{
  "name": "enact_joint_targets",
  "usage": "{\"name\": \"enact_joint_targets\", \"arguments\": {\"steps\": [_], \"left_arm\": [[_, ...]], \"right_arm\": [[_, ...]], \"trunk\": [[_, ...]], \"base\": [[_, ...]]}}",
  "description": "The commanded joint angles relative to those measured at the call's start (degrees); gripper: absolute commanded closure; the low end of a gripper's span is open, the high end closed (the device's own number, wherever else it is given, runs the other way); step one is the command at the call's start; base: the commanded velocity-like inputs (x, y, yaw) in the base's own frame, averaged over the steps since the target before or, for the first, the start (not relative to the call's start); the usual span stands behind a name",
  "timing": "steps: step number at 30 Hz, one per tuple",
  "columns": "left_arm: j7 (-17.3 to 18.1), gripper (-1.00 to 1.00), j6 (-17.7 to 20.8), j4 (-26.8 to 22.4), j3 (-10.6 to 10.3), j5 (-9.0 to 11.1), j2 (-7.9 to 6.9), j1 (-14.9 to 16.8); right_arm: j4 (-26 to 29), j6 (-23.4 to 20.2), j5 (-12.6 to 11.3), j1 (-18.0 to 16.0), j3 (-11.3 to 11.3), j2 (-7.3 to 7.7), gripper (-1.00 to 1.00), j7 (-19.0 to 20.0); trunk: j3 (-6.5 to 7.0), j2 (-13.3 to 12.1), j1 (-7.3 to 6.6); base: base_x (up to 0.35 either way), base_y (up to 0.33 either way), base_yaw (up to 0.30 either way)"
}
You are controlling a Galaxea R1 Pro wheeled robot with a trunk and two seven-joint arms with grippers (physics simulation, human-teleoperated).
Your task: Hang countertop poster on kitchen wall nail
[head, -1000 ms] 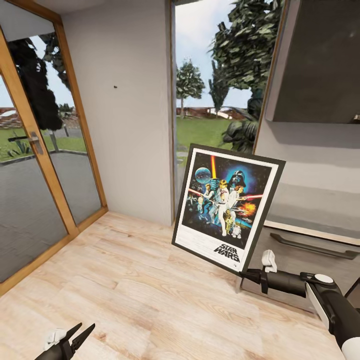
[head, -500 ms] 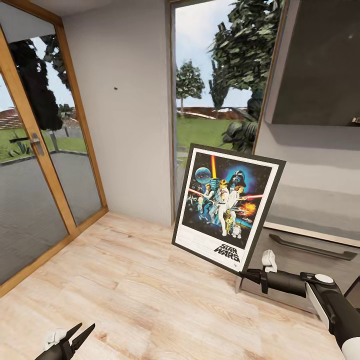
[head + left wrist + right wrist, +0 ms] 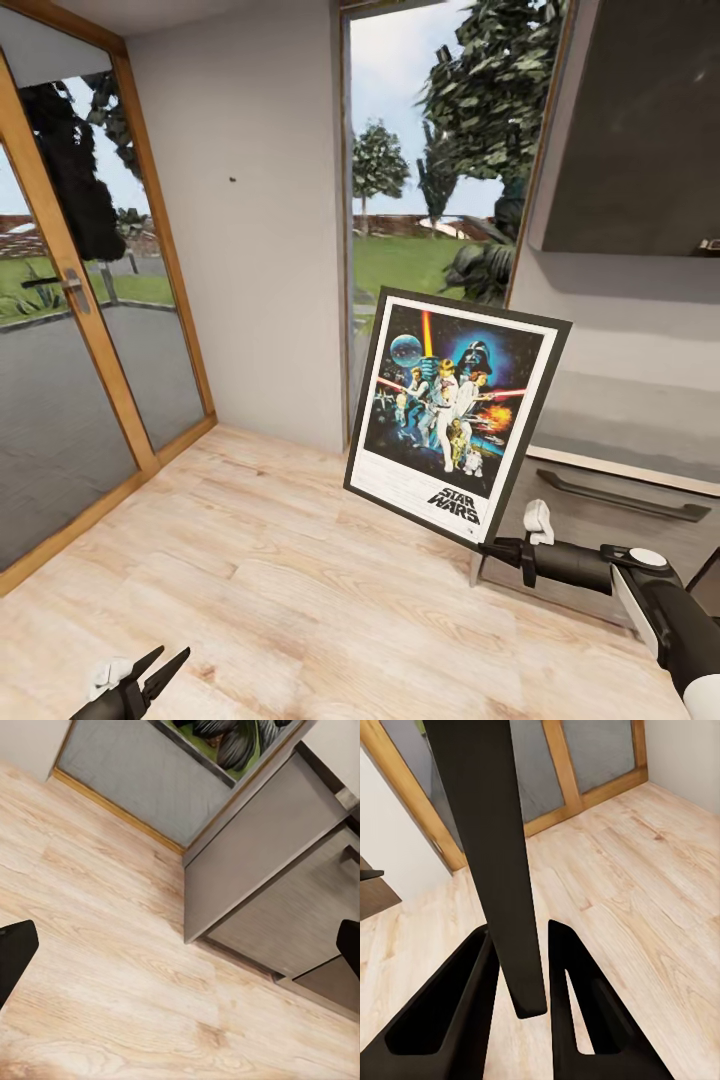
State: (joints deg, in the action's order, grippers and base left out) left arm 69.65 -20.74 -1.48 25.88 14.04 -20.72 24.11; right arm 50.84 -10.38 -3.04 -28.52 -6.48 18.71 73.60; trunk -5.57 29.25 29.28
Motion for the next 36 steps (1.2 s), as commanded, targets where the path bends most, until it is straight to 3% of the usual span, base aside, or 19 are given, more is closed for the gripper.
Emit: {"name": "enact_joint_targets", "arguments": {"steps": [1,16,36], "left_arm": [[0.2,-1.00,-0.3,0.1,-0.5,0.6,-0.02,0.1],[0.2,-1.00,-0.3,0.1,-0.5,0.6,-0.02,0.1],[0.2,-1.00,-0.3,0.1,-0.5,0.6,0.01,0.1]], "right_arm": [[0.0,-0.7,-0.3,0.0,0.0,0.01,1.00,0.2],[0.0,-0.7,-0.3,0.0,0.0,0.01,1.00,0.2],[0.0,-0.7,-0.3,0.0,0.0,0.01,1.00,0.2]], "trunk": [[0.07,-0.3,-0.20],[2.76,-6.3,-3.49],[2.76,-6.3,-3.49]], "base": [[0.000,0.000,0.000],[0.000,0.000,0.000],[0.000,0.000,0.000]]}}
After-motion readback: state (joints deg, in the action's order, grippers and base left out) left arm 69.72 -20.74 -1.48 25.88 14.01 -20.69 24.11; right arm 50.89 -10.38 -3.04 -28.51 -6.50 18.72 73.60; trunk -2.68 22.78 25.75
